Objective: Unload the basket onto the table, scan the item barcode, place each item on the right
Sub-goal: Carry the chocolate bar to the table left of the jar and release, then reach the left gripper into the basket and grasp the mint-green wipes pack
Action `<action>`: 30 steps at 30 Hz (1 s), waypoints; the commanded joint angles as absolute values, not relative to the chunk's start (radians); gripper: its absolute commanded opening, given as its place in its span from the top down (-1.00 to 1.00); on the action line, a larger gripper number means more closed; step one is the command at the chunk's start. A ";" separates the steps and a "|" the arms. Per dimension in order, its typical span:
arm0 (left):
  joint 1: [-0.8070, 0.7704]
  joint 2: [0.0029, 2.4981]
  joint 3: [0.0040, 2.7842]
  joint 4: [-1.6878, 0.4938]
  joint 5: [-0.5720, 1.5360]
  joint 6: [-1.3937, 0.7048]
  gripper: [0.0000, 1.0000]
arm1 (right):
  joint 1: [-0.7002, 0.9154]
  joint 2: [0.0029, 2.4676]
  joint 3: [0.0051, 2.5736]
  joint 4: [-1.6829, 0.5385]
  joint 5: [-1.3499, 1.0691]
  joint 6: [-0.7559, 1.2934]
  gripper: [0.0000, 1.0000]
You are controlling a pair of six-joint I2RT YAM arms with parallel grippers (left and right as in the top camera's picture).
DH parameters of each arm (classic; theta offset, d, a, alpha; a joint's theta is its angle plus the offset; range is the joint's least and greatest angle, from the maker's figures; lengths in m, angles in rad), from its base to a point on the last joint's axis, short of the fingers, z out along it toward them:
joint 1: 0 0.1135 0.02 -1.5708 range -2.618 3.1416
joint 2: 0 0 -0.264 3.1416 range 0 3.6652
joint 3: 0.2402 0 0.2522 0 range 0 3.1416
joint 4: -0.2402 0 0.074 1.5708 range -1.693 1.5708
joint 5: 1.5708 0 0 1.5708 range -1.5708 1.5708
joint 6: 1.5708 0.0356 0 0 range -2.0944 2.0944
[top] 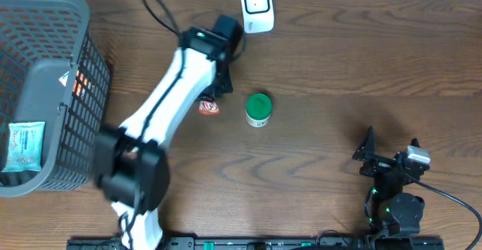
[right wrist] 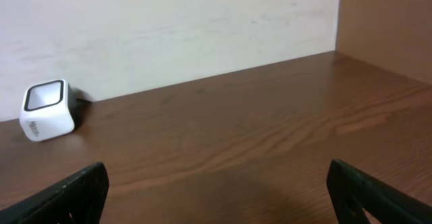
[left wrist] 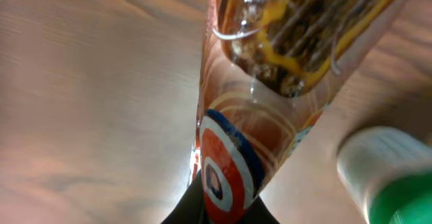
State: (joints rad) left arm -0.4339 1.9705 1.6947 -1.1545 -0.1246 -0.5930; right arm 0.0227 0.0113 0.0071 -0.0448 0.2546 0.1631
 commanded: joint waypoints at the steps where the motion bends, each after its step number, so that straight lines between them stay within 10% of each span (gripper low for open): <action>1: -0.435 2.069 1.654 -1.091 -0.029 -0.627 0.85 | 0.020 0.009 0.006 -0.049 0.257 0.148 -0.99; 9: -0.435 2.134 1.646 -1.049 0.027 -0.632 0.84 | 0.020 0.009 0.006 -0.049 0.257 0.148 -0.99; 14: -0.429 2.003 1.744 -1.125 -0.106 -0.569 -0.48 | 0.020 0.009 0.006 -0.049 0.257 0.148 -0.98; 18: -0.399 1.819 1.873 -1.188 -0.228 -0.482 -0.98 | 0.020 0.009 0.006 -0.049 0.257 0.148 -0.99; 30: 0.143 1.368 1.983 -1.264 -0.308 -0.419 -0.96 | 0.020 0.009 0.006 -0.049 0.257 0.148 -0.98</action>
State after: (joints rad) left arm 0.0166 1.3579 2.0014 -1.2270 -0.2829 -0.4427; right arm 0.0227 0.0113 0.0071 -0.0448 0.2546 0.1631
